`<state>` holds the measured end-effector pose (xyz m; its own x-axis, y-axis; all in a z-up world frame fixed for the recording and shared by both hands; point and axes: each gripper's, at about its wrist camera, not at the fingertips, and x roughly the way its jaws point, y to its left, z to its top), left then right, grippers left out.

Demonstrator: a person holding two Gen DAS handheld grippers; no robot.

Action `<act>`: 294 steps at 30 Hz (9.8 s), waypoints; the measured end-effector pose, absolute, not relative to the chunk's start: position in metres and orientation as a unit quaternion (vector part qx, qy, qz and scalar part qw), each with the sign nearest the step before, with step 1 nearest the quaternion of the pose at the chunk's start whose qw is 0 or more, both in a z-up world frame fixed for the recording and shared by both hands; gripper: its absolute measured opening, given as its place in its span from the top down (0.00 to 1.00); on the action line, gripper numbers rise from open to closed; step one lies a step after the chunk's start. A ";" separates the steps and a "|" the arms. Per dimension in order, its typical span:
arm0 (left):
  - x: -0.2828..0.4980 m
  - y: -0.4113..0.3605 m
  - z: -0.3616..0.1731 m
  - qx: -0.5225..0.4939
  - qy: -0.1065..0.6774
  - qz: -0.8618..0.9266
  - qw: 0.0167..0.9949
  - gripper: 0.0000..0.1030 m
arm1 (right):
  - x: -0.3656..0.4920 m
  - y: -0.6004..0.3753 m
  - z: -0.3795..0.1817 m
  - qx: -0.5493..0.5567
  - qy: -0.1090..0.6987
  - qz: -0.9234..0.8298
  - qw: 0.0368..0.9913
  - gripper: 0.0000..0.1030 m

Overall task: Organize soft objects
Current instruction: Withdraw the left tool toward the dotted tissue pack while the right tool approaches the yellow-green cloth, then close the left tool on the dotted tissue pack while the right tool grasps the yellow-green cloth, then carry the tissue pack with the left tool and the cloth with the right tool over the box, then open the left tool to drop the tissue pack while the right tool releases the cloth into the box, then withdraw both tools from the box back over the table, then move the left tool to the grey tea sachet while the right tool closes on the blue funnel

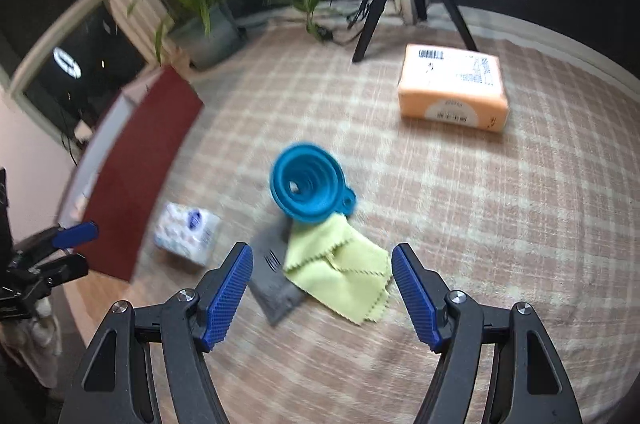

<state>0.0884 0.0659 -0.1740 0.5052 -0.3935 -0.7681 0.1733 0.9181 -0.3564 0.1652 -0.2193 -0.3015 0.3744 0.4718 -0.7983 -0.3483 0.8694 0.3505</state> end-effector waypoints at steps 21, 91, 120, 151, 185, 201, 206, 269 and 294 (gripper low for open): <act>0.089 0.057 -0.251 -0.175 0.509 -0.085 0.838 0.39 | 0.181 -0.192 -0.353 -0.050 0.518 0.244 0.818 0.34; 0.160 0.015 -0.254 -0.087 0.474 -0.032 0.875 0.51 | 0.190 -0.238 -0.319 0.017 0.463 0.249 0.850 0.97; 0.085 0.088 -0.124 -0.096 0.363 -0.034 0.926 0.51 | 0.133 -0.112 -0.169 -0.083 0.318 0.318 0.889 0.97; 0.058 0.234 -0.129 -0.129 0.352 0.037 0.926 0.51 | 0.135 0.053 -0.147 -0.122 0.311 0.376 0.864 0.97; 0.101 0.271 -0.165 -0.138 0.412 0.025 0.901 0.46 | 0.219 0.130 -0.205 -0.046 0.446 0.383 0.808 0.71; 0.089 0.271 -0.157 -0.151 0.404 0.043 0.901 0.40 | 0.208 0.106 -0.194 -0.027 0.424 0.386 0.819 0.52; 0.081 0.263 -0.149 -0.153 0.396 0.044 0.904 0.40 | 0.197 0.085 -0.191 -0.021 0.418 0.390 0.820 0.52; 0.109 -0.100 -0.260 0.086 0.489 -0.046 0.867 0.35 | 0.238 -0.260 -0.295 0.051 0.468 0.326 0.820 0.43; 0.138 0.002 -0.263 0.006 0.466 0.058 0.883 0.30 | 0.247 -0.231 -0.308 0.061 0.472 0.361 0.802 0.43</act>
